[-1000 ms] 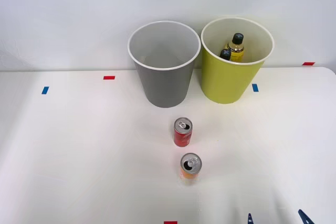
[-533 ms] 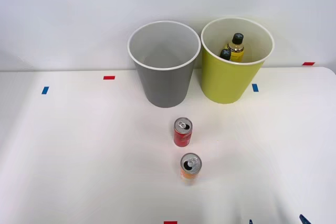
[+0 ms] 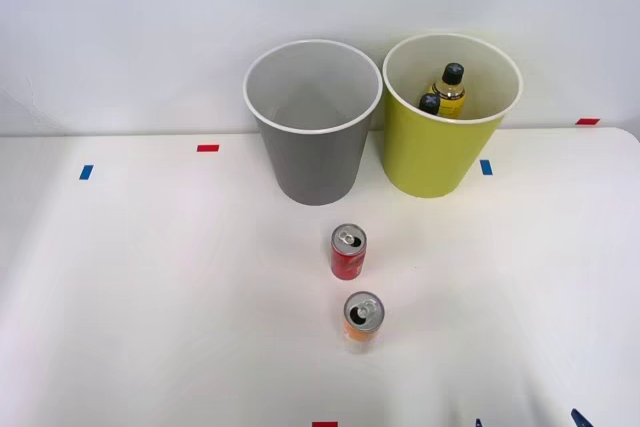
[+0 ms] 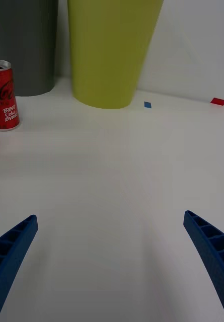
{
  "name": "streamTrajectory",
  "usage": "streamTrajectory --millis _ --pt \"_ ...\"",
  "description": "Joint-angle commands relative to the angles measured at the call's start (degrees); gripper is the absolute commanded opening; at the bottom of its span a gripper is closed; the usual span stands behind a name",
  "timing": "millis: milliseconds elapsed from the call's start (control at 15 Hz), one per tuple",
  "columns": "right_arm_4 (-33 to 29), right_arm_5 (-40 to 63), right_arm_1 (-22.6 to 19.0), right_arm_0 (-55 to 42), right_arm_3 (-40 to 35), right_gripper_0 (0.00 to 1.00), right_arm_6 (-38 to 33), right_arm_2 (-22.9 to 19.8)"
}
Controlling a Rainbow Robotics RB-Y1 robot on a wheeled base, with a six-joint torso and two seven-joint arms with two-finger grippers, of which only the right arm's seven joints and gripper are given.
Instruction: Put cans in the gray bin, plastic bottles in the light green bin
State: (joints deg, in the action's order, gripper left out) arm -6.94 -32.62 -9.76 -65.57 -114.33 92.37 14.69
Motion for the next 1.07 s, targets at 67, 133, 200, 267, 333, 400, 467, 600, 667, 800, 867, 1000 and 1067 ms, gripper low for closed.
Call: streamTrajectory --millis 67,133,200,267,333,400,467,600,667,800,867,1000,1067 --pt "0.0 0.01 0.0 0.0 -0.01 1.0 0.0 -0.01" --pt "0.0 0.01 0.0 0.0 -0.01 1.0 0.0 -0.01" --pt "0.0 0.01 0.0 0.0 -0.01 1.0 0.0 -0.01" --pt "0.0 0.01 0.0 0.0 -0.01 1.0 0.0 -0.01" --pt "0.0 0.01 0.0 0.0 -0.01 1.0 0.0 -0.01" --pt "0.0 0.01 0.0 0.0 -0.01 1.0 0.0 -0.01" --pt "0.0 0.01 0.0 0.0 -0.01 1.0 0.0 -0.01" --pt "0.0 0.01 0.0 0.0 -0.01 1.0 0.0 -0.01" --pt "0.0 0.01 0.0 0.0 -0.01 1.0 0.0 -0.01" --pt "0.0 0.01 0.0 0.0 -0.01 1.0 0.0 -0.01" --pt "0.0 0.01 0.0 0.0 -0.01 1.0 0.0 -0.01" --pt "0.0 0.01 0.0 0.0 -0.01 1.0 0.0 -0.01" --pt "0.0 0.01 0.0 0.0 -0.01 1.0 0.0 -0.01"
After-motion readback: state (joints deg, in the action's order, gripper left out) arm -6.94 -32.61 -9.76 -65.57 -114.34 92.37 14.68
